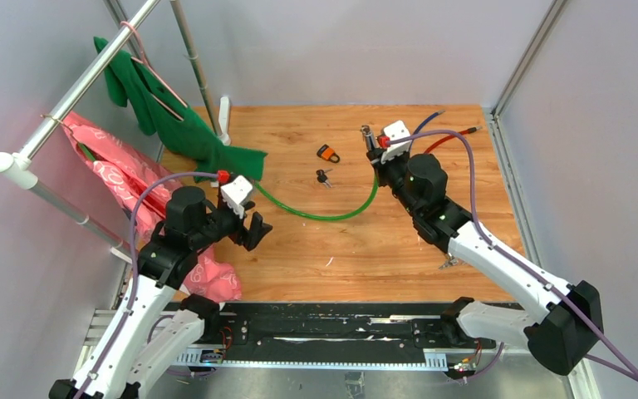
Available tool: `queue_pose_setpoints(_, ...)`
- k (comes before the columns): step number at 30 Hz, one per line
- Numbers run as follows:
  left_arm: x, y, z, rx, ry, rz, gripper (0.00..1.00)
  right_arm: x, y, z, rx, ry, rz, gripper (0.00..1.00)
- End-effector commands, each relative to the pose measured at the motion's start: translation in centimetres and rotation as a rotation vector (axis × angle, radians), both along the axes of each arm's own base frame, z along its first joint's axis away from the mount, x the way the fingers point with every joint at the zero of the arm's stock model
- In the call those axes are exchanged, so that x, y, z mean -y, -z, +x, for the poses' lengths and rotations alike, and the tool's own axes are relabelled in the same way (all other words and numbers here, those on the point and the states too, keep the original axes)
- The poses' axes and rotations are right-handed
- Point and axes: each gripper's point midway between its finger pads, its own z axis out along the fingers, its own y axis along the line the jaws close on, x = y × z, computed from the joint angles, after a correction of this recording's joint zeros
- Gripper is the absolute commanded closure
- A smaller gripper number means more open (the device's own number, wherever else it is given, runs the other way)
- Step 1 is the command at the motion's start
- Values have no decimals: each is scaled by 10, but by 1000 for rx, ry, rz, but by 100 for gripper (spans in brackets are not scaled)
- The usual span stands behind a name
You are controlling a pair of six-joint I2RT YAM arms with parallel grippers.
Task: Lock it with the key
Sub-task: Pick up the lock from the center of the board, then lock the lock.
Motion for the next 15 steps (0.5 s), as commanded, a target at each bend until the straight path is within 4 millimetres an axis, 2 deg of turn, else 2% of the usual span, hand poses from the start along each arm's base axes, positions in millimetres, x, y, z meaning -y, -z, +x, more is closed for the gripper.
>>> queue_pose_setpoints(1, -21, -7, 30, -56, -303, -109, 20, 24, -9, 0, 24, 136, 109, 100)
queue_pose_setpoints(4, -11, 4, 33, -175, -353, -228, 20, 27, -12, -5, 23, 109, 151, 100)
queue_pose_setpoints(7, -4, 15, 39, -266, -425, -347, 20, 15, -34, -20, 84, -36, 190, 100)
queue_pose_setpoints(11, -27, 48, 53, -346, -674, -427, 17, 7, -57, -46, 144, -165, 220, 100)
queue_pose_setpoints(15, -53, 91, 62, -394, -874, -445, 14, 12, -48, -52, 87, -151, 286, 100)
